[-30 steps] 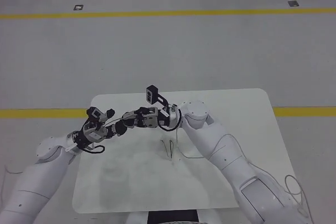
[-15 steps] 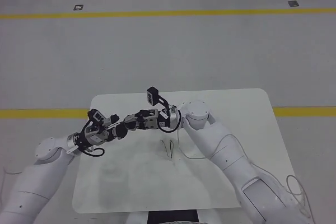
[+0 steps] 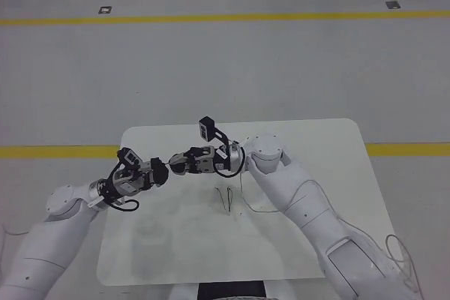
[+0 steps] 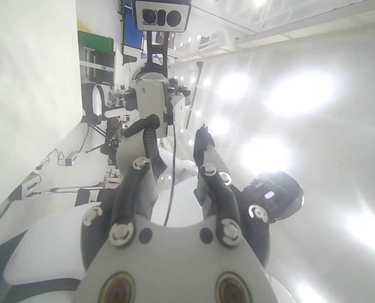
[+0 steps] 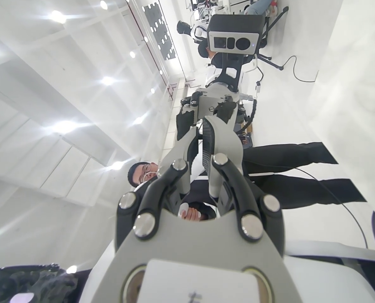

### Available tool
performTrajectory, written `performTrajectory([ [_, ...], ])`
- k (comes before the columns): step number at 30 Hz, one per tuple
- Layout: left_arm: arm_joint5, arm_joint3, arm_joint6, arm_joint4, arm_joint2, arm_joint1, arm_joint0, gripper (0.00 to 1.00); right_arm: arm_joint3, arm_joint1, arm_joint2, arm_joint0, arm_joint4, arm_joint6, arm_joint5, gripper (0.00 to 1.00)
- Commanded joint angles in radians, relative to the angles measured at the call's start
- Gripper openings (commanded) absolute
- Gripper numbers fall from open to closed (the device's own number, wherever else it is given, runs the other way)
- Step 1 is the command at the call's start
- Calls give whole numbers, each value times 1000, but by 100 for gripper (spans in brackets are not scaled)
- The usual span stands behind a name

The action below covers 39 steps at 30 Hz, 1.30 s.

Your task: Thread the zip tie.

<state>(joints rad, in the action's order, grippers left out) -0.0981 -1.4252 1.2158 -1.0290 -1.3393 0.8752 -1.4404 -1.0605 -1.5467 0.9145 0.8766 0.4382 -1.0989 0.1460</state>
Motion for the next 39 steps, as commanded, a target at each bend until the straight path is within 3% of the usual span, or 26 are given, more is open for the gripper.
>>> performTrajectory([
  [1, 2, 0, 0, 1, -1, 1, 0, 18, -2, 2, -1, -1, -5, -3, 3, 0],
  [7, 6, -2, 0, 5, -4, 3, -1, 14, -6, 8, -5, -2, -13, -7, 13, 0],
  [17, 8, 0, -4, 10, -6, 8, 2, 16, -12, 14, -11, -4, -5, -14, 6, 0],
  [26, 12, 6, -1, 14, -4, 13, 6, 7, -12, 15, -23, -7, 8, -19, -3, 0],
  [39, 18, 13, 1, 20, -4, 19, 13, 7, -1, 14, -43, -20, 27, -22, -14, 0],
])
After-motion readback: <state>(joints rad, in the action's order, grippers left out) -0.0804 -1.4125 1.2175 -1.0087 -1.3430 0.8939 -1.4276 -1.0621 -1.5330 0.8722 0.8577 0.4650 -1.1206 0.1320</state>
